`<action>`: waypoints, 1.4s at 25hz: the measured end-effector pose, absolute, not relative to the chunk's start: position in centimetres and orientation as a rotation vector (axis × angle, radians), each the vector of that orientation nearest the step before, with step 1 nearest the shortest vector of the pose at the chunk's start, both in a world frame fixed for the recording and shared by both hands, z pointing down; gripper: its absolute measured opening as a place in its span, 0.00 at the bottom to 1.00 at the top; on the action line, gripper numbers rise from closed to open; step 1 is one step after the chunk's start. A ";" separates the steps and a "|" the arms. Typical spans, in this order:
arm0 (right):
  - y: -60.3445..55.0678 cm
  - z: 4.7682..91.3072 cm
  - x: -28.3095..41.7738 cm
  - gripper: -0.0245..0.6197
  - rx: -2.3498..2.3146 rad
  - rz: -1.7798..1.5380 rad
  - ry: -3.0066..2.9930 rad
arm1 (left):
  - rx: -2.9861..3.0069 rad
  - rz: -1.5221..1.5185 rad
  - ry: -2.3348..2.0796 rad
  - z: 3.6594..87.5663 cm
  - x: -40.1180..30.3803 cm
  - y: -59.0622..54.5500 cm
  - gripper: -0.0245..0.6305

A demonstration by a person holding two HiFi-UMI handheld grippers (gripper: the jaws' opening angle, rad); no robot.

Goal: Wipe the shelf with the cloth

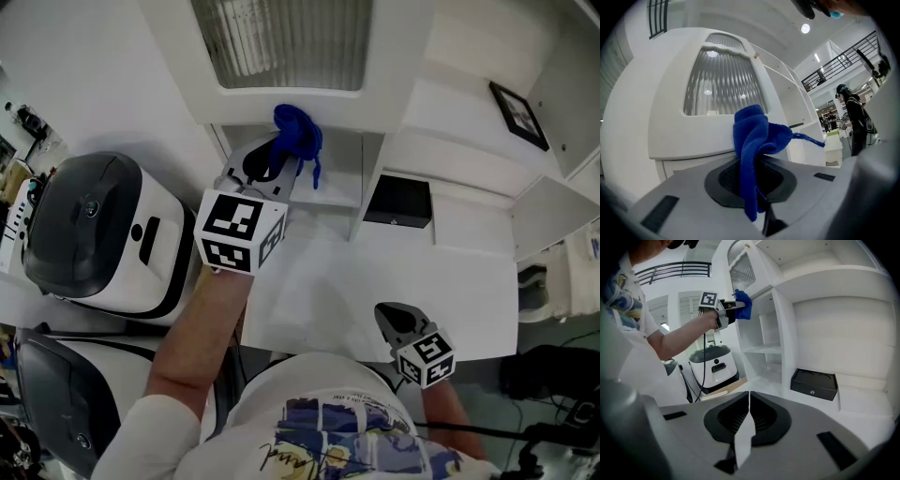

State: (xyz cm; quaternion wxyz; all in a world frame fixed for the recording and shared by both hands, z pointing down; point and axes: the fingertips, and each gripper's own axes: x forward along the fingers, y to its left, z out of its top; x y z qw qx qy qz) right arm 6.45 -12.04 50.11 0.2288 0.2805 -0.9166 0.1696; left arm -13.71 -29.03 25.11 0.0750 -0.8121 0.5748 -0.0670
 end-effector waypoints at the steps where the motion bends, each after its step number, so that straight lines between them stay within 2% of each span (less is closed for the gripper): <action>1: -12.0 50.1 6.2 0.09 0.774 0.466 -2.521 | -2.431 -0.200 1.733 25.1 -14.4 -29.0 0.12; 10: -11.4 49.8 3.1 0.09 0.786 0.452 -2.512 | -2.393 -0.205 1.791 25.4 -20.4 -28.6 0.12; 23: -10.8 49.6 0.3 0.09 0.823 0.450 -2.499 | -2.374 -0.200 1.807 25.6 -25.0 -28.2 0.12; 30: -10.2 49.7 -0.7 0.09 0.833 0.460 -2.500 | -2.358 -0.226 1.780 25.7 -25.2 -27.5 0.12; 35: -9.9 49.9 0.0 0.09 0.848 0.474 -2.494 | -2.416 -0.286 1.693 27.6 -21.8 -26.1 0.12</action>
